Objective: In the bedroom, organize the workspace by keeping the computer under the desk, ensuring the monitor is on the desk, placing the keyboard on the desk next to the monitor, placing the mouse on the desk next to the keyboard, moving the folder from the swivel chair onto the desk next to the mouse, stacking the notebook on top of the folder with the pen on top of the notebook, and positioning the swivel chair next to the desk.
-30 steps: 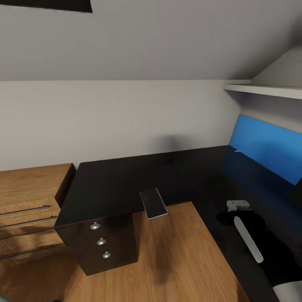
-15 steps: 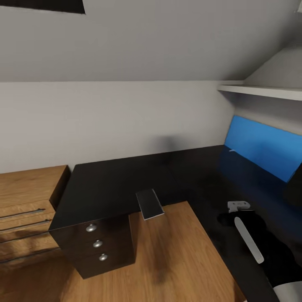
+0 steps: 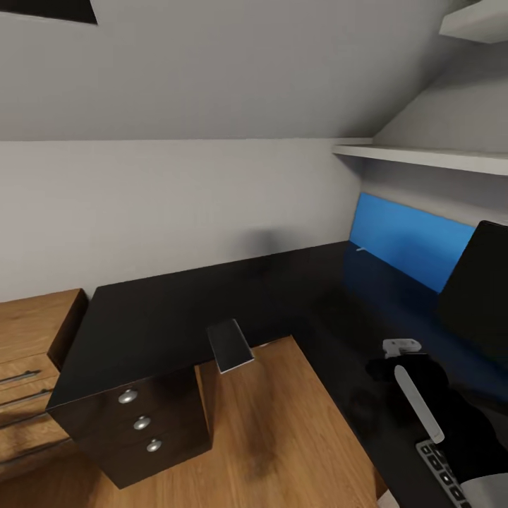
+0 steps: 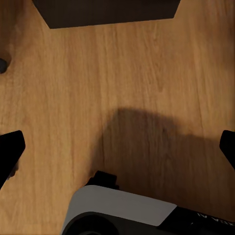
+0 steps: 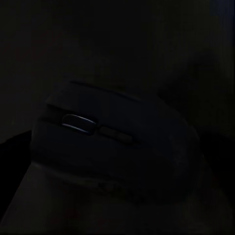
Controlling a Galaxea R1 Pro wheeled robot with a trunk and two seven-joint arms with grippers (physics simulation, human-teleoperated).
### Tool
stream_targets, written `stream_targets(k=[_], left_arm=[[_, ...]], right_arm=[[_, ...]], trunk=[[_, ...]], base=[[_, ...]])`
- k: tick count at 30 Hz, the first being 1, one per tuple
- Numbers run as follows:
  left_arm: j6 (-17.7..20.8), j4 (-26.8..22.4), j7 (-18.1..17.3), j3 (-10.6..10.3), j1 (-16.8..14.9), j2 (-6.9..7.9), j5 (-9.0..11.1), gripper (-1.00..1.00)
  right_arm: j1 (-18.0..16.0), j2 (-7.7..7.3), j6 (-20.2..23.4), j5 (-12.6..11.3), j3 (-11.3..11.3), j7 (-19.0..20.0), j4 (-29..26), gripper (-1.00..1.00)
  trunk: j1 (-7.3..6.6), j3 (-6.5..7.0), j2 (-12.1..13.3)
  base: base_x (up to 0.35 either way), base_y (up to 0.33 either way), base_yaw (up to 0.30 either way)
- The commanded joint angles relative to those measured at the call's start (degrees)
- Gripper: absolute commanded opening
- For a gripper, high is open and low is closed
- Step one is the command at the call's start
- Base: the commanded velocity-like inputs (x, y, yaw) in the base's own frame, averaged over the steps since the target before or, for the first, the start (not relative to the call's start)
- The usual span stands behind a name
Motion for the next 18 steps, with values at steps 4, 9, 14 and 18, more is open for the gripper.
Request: stream_targets(k=[4,9,14,18], left_arm=[[-0.08,-0.12,-0.11,0.04,0.03,-0.03,0.53,1.00],[-0.10,-0.13,-0.11,0.03,0.03,-0.03,0.53,1.00],[-0.10,-0.13,-0.11,0.04,0.03,-0.03,0.53,1.00],[-0.10,-0.12,-0.11,-0.01,0.03,-0.04,0.50,1.00]], right_arm=[[-0.05,-0.13,0.21,-0.54,0.15,-0.58,0.11,-1.00],[-0.05,-0.16,0.30,-0.49,0.15,-0.52,0.86,-1.00],[-0.05,-0.17,0.39,-0.49,0.15,-0.51,1.91,-1.00],[-0.05,-0.23,0.40,-0.49,0.15,-0.51,2.73,-1.00]], trunk=[[0.00,-0.03,-0.03],[0.00,-0.03,-0.03],[0.00,-0.03,-0.03],[0.00,-0.03,-0.03]], base=[[-0.084,-0.035,-0.027],[-0.114,-0.075,-0.003],[-0.018,-0.012,0.000],[-0.107,-0.018,0.000]])
